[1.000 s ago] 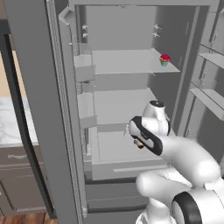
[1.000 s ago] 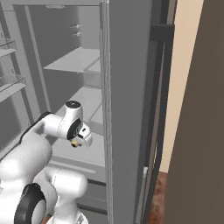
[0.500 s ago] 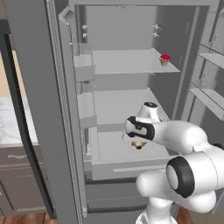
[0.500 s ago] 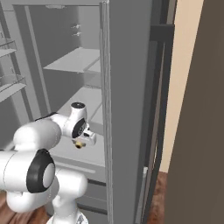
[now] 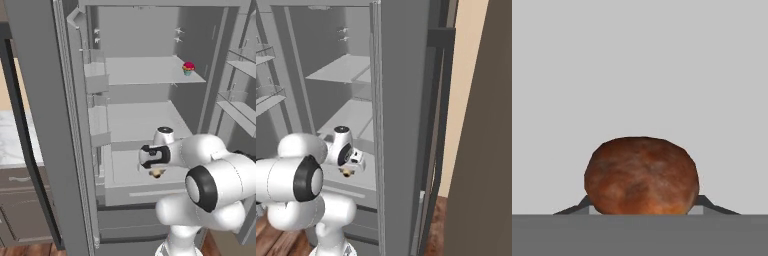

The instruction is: Place the mushrooms inside the fridge drawer. Close the drawer after placing the vegetables.

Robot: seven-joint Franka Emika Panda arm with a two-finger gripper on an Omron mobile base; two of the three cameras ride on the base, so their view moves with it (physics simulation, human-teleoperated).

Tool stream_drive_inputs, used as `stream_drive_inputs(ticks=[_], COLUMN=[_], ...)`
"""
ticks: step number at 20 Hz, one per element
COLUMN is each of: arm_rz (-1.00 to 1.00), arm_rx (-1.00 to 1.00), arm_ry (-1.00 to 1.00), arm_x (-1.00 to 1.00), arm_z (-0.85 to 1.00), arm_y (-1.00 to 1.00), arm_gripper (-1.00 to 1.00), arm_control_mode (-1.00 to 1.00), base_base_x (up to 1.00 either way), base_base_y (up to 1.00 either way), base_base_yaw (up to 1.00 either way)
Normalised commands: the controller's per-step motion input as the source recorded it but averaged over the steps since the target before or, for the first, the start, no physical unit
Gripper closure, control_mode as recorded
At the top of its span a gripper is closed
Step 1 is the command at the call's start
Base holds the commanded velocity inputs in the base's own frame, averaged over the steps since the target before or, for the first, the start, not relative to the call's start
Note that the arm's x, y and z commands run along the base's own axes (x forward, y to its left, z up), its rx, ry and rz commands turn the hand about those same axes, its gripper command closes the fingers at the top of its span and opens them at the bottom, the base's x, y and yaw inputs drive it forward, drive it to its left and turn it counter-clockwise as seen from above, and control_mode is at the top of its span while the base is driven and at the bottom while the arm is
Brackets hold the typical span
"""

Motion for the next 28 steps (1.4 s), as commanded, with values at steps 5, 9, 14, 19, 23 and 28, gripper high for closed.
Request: stream_drive_inputs(ticks=[5, 9, 14, 19, 23, 28], arm_rz=[0.05, 0.06, 0.05, 0.04, 0.06, 0.02], arm_rx=[-0.05, -0.04, -0.01, -0.01, -0.02, 0.0], arm_ry=[0.0, 0.0, -0.05, -0.22, -0.29, -0.2], arm_x=[0.0, 0.0, -0.2, -0.47, -0.48, -0.81], arm_z=[-0.36, -0.45, -0.09, 0.69, 0.97, 0.99], arm_y=[0.13, 0.04, 0.0, 0.0, -0.04, -0.01], arm_gripper=[1.0, -1.0, -1.0, -1.0, -1.0, -1.0], arm_control_mode=[-1.0, -1.0, -1.0, -1.0, -1.0, -1.0], base_base_x=[0.0, 0.0, 0.0, 0.0, 0.0, 0.0], base_base_y=[0.0, 0.0, 0.0, 0.0, 0.0, 0.0], base_base_yaw=[0.0, 0.0, 0.0, 0.0, 0.0, 0.0])
